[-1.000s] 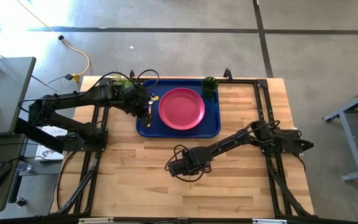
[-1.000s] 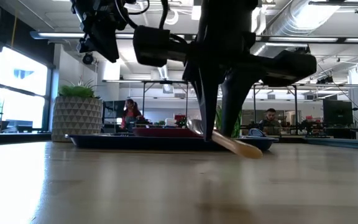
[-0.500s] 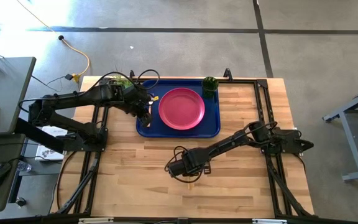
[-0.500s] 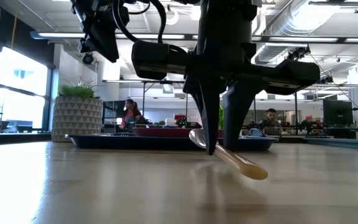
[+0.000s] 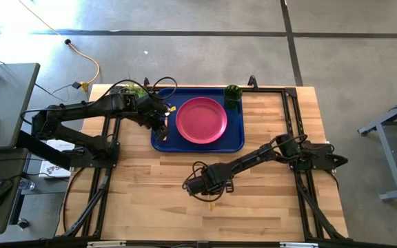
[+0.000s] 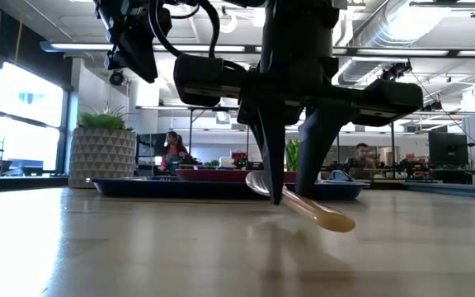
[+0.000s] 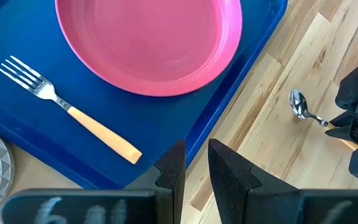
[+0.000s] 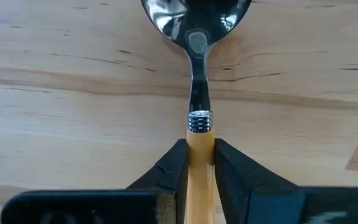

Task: Pick and place plate/cup/fork/spoon on tray
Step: Put the orange spoon on the left of the pink plate on the blue tray

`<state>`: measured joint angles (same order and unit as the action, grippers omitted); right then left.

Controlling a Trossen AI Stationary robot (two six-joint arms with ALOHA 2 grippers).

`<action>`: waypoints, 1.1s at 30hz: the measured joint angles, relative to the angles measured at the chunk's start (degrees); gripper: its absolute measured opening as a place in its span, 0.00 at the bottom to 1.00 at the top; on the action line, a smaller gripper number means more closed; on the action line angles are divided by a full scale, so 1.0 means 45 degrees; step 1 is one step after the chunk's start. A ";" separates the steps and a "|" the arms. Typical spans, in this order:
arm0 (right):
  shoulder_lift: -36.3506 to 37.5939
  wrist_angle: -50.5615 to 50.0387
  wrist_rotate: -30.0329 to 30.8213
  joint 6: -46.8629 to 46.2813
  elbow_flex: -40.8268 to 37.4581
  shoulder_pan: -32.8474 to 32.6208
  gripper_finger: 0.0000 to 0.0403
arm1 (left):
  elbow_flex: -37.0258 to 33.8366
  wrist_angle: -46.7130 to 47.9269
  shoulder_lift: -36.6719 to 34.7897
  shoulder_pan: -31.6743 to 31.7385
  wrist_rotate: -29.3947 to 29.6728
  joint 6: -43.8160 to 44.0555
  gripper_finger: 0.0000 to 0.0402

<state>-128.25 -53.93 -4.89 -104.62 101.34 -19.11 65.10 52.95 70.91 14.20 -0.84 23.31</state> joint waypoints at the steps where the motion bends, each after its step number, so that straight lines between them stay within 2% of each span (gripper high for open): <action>1: 0.0000 0.0000 -0.0009 0.0000 0.0000 0.0010 0.15 | 0.0000 0.0001 -0.0004 0.0005 0.0000 0.0000 0.14; 25: -0.0457 0.1030 -0.0606 -0.0423 0.0000 0.0028 0.16 | 0.0000 0.0083 -0.0004 0.0004 -0.0001 -0.0587 0.14; 33: -0.0462 0.1192 -0.0547 -0.0243 0.0000 0.0023 0.26 | 0.0000 0.0092 -0.0002 0.0005 -0.0003 -0.0767 0.14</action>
<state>-130.32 -48.57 -7.36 -105.71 101.34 -19.00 65.10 53.36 70.90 14.22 -0.85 19.86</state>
